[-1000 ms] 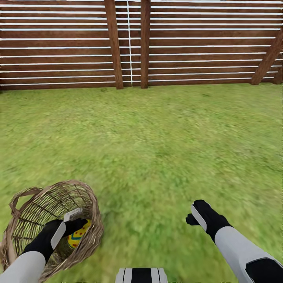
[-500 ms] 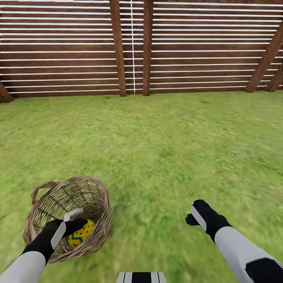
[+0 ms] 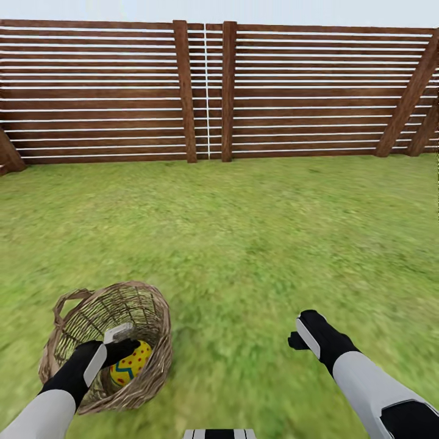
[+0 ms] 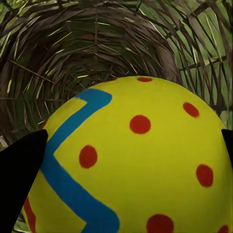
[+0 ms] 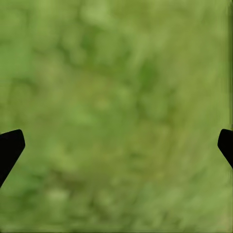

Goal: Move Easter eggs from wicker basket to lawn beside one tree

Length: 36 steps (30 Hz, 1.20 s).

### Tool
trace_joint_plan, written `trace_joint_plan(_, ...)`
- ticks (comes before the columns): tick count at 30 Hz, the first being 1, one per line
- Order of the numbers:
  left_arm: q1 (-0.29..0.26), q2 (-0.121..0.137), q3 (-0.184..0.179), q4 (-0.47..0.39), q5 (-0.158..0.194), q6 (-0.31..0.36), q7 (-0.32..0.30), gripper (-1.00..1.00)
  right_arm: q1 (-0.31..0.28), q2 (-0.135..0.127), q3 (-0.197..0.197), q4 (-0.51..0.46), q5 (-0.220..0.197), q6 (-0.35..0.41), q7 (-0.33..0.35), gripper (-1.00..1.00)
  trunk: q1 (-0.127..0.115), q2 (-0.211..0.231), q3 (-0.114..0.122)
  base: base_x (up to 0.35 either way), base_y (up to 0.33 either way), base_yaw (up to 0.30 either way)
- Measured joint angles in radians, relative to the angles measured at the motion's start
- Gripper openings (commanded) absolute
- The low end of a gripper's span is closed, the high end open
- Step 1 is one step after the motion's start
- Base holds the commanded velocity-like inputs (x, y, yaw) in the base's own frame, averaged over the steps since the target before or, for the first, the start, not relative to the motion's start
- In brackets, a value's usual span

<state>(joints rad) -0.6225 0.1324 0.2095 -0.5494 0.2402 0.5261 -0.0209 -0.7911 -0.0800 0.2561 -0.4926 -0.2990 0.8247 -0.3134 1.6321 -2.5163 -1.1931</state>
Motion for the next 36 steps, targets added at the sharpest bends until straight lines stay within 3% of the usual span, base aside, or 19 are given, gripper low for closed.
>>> trace_joint_plan(30, 0.000, 0.000, -0.002, 0.001, -0.001, 0.000, 0.000, -1.00, 0.000, -0.005, -0.002, -0.001, -0.001, -0.026, 0.002, 1.00, -0.013, 0.007, 0.116, 0.000, 0.000, 0.000)
trace_joint_plan(36, 0.000, 0.000, -0.002, 0.000, 0.001, 0.000, 0.000, -1.00, 0.000, -0.004, -0.002, 0.000, -0.001, -0.026, 0.001, 1.00, -0.016, 0.008, 0.139, -0.274, 0.072, 0.000)
